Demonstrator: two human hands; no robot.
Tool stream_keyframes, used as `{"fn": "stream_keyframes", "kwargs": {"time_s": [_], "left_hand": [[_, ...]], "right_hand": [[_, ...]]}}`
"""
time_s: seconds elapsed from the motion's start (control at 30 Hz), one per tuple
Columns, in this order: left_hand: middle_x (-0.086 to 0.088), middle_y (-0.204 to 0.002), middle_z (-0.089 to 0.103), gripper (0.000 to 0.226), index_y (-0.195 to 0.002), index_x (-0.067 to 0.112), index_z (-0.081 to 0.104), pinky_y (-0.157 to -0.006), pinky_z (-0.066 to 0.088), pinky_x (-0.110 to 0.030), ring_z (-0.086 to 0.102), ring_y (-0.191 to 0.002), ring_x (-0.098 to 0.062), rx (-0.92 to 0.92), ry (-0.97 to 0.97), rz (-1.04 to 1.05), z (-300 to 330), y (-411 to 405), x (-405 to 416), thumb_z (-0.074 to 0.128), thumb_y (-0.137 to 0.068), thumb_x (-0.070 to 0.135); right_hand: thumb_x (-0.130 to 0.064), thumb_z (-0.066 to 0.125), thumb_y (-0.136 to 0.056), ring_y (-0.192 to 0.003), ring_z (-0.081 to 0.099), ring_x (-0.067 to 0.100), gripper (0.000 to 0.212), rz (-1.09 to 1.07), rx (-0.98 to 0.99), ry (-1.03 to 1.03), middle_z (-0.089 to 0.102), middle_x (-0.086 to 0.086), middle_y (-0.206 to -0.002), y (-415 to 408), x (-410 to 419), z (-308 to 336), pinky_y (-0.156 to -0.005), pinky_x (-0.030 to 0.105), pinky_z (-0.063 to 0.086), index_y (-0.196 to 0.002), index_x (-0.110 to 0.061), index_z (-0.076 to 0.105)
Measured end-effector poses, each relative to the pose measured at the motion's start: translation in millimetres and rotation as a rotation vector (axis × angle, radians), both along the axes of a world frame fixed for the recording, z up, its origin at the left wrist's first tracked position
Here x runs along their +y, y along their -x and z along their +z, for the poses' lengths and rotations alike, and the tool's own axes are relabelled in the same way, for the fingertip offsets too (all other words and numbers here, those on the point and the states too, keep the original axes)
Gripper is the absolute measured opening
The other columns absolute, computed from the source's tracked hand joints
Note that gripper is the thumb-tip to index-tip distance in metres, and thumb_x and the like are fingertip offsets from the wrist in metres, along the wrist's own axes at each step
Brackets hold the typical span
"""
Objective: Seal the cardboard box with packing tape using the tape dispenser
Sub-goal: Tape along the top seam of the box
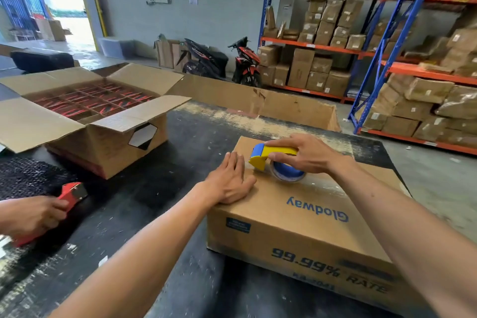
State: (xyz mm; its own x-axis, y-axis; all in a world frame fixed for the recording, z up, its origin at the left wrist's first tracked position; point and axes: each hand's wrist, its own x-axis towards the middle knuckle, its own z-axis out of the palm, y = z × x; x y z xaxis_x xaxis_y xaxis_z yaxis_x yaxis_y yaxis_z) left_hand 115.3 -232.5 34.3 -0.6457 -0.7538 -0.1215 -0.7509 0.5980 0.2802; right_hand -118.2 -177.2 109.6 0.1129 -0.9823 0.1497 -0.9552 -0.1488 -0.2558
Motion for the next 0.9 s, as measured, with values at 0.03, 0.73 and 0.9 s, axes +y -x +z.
{"fn": "stream_keyframes", "kwargs": {"time_s": [0.03, 0.73, 0.9], "left_hand": [[-0.016, -0.166, -0.015, 0.082, -0.157, 0.004, -0.009, -0.123, -0.004, -0.040, -0.016, -0.153, -0.026, -0.017, 0.003, 0.002, 0.6, 0.9, 0.9, 0.018, -0.100, 0.056], [-0.011, -0.165, -0.019, 0.071, -0.157, 0.008, -0.012, -0.120, -0.011, -0.030, -0.016, -0.152, -0.020, -0.154, 0.135, -0.241, 6.7, 16.5, 8.9, 0.012, -0.104, 0.049], [-0.015, -0.164, -0.019, 0.072, -0.157, 0.005, -0.010, -0.123, -0.009, -0.033, -0.015, -0.153, -0.022, -0.169, 0.126, -0.354, 6.3, 48.2, 36.8, 0.011, -0.102, 0.047]], "right_hand": [[-0.077, 0.050, -0.084, -0.086, 0.053, 0.013, 0.052, -0.009, -0.002, 0.000, 0.055, -0.014, -0.089, 0.2, 3.0, 2.4, -0.080, 0.036, 0.045, -0.132, -0.056, 0.056], [-0.076, 0.050, -0.081, -0.087, 0.051, 0.016, 0.053, -0.148, -0.058, -0.064, 0.049, 0.000, -0.094, 96.1, 88.1, -8.5, -0.084, 0.041, 0.046, -0.131, -0.060, 0.054], [-0.080, 0.049, -0.079, -0.086, 0.051, 0.016, 0.054, -0.150, -0.064, -0.035, 0.049, 0.000, -0.094, 96.8, 88.3, -11.9, -0.080, 0.039, 0.046, -0.130, -0.060, 0.054]]}}
